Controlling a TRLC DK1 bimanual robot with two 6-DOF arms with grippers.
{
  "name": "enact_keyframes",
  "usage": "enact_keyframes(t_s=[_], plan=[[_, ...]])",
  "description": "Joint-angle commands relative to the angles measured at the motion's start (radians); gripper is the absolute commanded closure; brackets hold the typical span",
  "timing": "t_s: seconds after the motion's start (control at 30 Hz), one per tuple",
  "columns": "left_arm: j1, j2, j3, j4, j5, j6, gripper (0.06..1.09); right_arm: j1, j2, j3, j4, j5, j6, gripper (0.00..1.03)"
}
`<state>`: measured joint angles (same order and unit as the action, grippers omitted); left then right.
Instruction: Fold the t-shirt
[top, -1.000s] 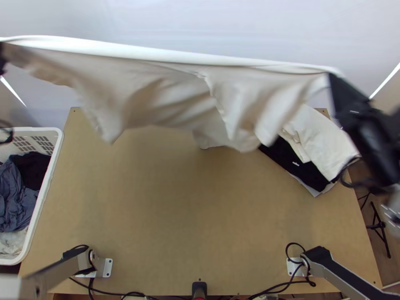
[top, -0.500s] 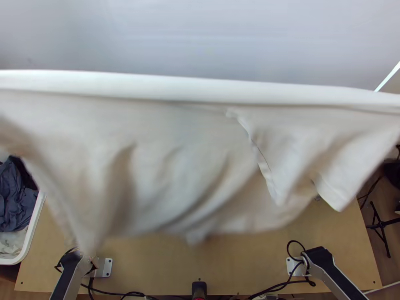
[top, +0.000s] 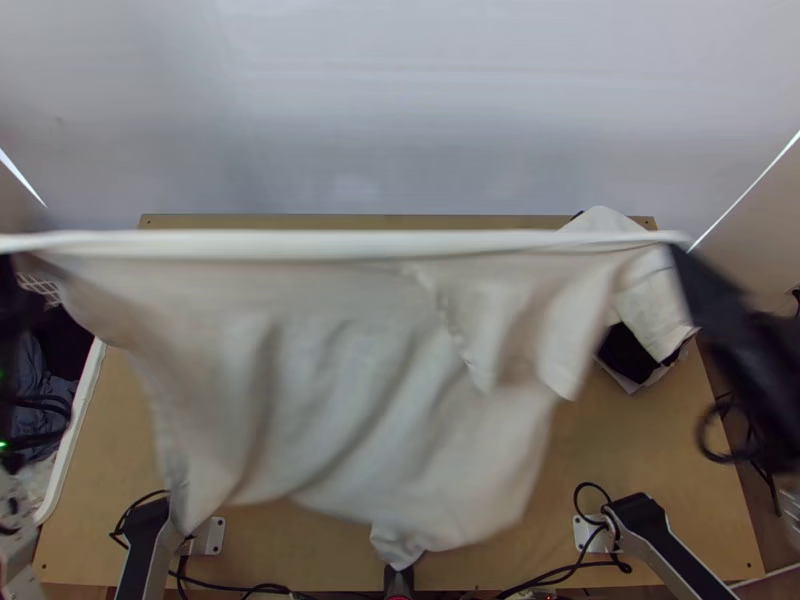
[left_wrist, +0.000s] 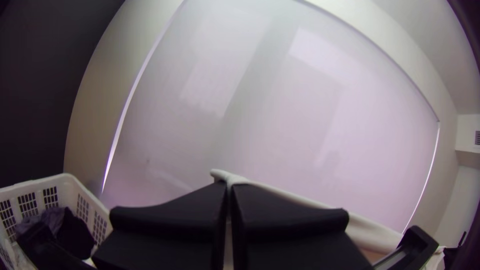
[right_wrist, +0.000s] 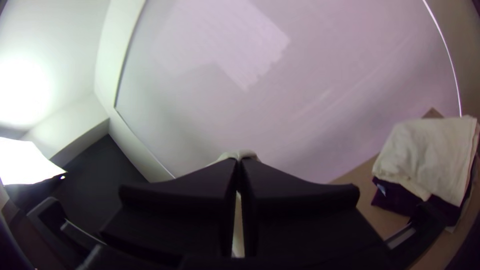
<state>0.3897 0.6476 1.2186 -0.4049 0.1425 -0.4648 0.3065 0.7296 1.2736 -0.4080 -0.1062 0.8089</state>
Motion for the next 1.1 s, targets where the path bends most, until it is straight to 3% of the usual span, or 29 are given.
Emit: enact_keyframes(t_s=[0.0,0.3,0.5,0.8,1.07], plan=[[-0.022,-0.098,-0.318,0.061,0.022,0.037,1.05,0.075,0.002,-0.353,0.14,-0.007,-0.007,1.0],[-0.107,0.129,-0.395,0.299,-0.038,0.037,1.05,0.154,0.274,-0.393,0.374,0.008,-0.074,1.0],[-0.207,0.351,-0.18,0.359,-0.081,0.034,1.05,0.155,0.461,-0.224,0.469,0.028,-0.108,1.0],[-0.255,0.443,0.334,0.282,-0.107,0.025,1.05,0.089,0.493,0.302,0.379,0.068,-0.152,1.0],[-0.216,0.274,0.449,0.233,-0.21,0.029,1.05,0.057,0.268,0.463,0.156,0.037,-0.163,1.0]])
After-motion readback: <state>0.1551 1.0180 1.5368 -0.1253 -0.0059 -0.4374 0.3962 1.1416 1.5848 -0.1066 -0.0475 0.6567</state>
